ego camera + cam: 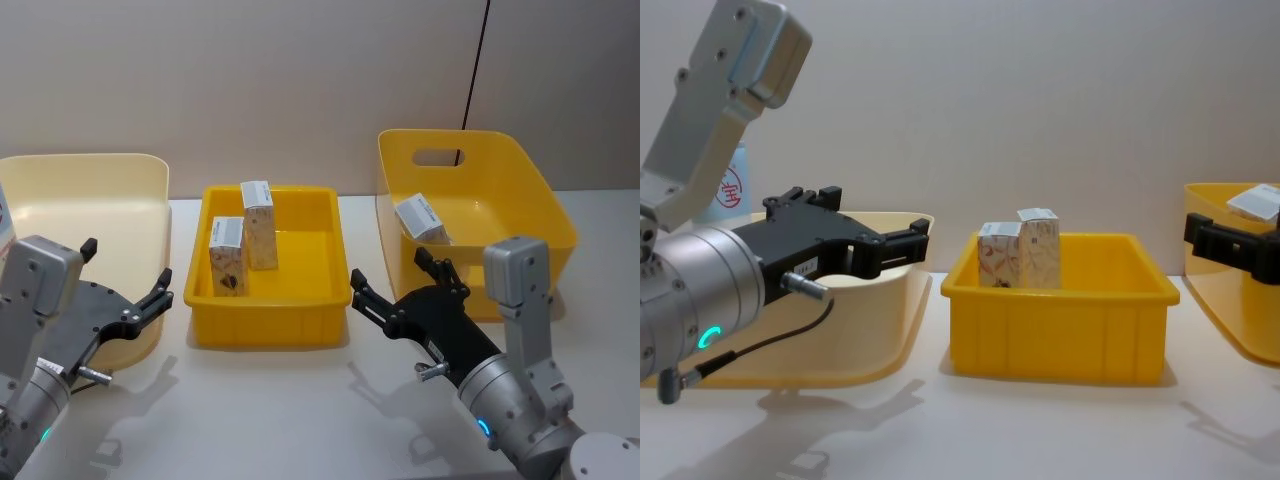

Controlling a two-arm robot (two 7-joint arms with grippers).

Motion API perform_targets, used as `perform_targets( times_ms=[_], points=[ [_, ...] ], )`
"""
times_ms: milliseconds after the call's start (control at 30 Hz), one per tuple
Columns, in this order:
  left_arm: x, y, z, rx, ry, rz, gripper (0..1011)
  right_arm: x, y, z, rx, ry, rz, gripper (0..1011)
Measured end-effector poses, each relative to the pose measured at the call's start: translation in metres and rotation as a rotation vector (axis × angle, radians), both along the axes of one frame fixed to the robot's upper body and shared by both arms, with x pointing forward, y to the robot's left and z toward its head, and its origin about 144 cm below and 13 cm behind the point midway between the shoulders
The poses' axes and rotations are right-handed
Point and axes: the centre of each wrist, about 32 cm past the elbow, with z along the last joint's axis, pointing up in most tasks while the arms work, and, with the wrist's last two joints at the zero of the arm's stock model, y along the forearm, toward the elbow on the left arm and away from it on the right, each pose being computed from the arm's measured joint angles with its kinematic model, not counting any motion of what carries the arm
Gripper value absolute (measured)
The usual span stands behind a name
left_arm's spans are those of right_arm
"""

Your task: Bimanual collaborative sorting of washing and personal care products

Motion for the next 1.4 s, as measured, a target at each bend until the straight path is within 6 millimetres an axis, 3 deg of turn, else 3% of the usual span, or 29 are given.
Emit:
perform_targets(
  times_ms=[1400],
  points=[
    [0.0,0.0,0.0,0.0,0.0,0.0,1003,0.0,0.0,0.0,0.0,0.0,0.0,1001]
  ],
)
